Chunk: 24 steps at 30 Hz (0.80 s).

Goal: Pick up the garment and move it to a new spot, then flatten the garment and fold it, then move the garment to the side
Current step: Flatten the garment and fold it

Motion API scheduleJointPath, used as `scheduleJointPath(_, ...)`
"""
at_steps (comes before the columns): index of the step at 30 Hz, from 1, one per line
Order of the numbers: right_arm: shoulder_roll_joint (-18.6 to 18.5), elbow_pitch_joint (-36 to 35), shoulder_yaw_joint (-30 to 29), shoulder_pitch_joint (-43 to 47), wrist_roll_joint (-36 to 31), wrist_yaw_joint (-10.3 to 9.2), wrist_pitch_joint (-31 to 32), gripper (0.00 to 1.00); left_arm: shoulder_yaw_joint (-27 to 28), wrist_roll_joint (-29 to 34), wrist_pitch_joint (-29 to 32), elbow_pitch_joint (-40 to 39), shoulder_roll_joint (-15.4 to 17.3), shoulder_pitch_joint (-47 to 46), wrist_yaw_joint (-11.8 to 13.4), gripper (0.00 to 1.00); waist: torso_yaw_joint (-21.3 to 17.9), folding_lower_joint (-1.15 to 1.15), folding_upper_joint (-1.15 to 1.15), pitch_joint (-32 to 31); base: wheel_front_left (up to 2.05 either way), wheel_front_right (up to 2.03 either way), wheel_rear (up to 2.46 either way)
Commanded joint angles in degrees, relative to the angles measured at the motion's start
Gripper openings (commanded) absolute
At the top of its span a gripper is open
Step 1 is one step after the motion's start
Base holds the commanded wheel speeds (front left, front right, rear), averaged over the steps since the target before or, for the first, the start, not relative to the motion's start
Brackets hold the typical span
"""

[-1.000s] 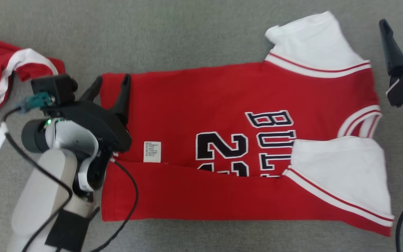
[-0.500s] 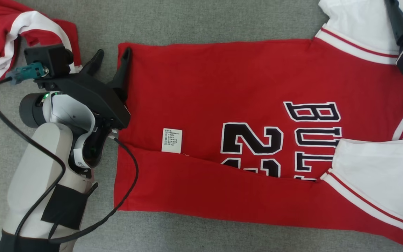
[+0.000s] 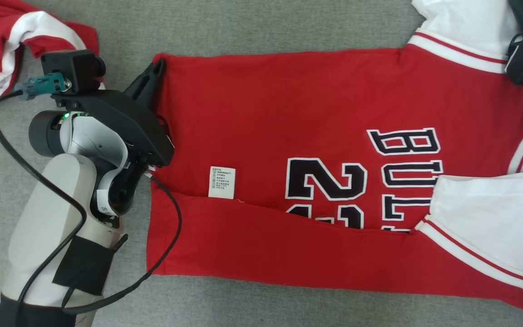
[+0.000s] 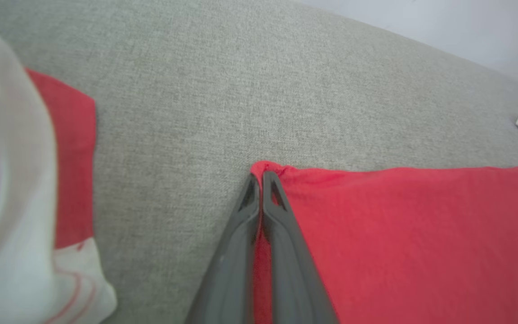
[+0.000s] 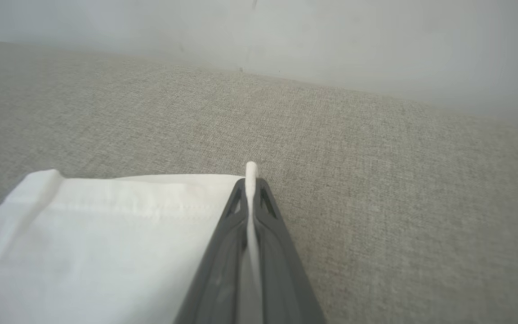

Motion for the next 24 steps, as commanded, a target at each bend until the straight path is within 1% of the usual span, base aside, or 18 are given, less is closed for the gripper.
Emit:
scheduleJointPath(1,-0.3,-0.1,0.7,0.4,1.1,-0.04,-0.6,0.00,0.1,0.0,-0.8,0.2,0.2,0.7,0.2,0.00,-0.7,0.00,0.00,-0.6,0.00,0.00,0.00)
scheduleJointPath(3,-0.9,-0.9,1.3,0.6,2.3,-0.04,-1.6,0.00,0.3,0.2,-1.6,0.1,0.5,0.8,0.2,0.00,-1.4,0.00,0.00,-1.1,0.00,0.00,0.00)
scheduleJointPath(7,-2.1,-3.0,2.9,1.0,4.4,-0.04,-3.0,0.00,1.2,0.3,-3.3,-0.5,1.0,0.7,0.9,0.00,-2.6,0.00,0.00,-2.3,0.00,0.00,0.00)
scheduleJointPath(9,-2.3,-3.7,3.2,1.2,5.1,-0.04,-3.1,0.00,1.4,0.3,-3.3,-0.5,1.3,0.8,1.0,0.00,-2.8,0.00,0.00,-2.5,0.00,0.00,0.00)
scheduleJointPath(13,-4.0,-6.4,5.0,1.6,6.4,-0.04,-3.9,0.00,1.9,-0.5,-3.3,-1.1,1.9,1.2,1.0,0.00,-3.8,0.00,0.00,-3.5,0.00,0.00,0.00)
scheduleJointPath(18,-6.5,-10.9,7.9,2.2,7.1,-0.04,-4.9,0.00,2.3,-0.5,-2.9,-2.9,3.5,2.6,1.2,0.00,-4.8,0.00,0.00,-5.1,0.00,0.00,0.00)
scheduleJointPath(24,-9.9,-18.6,9.3,8.1,10.0,-0.04,-6.3,0.00,2.6,-2.6,-2.1,-7.5,5.1,7.9,0.4,0.00,-5.7,0.00,0.00,-8.5,0.00,0.00,0.00)
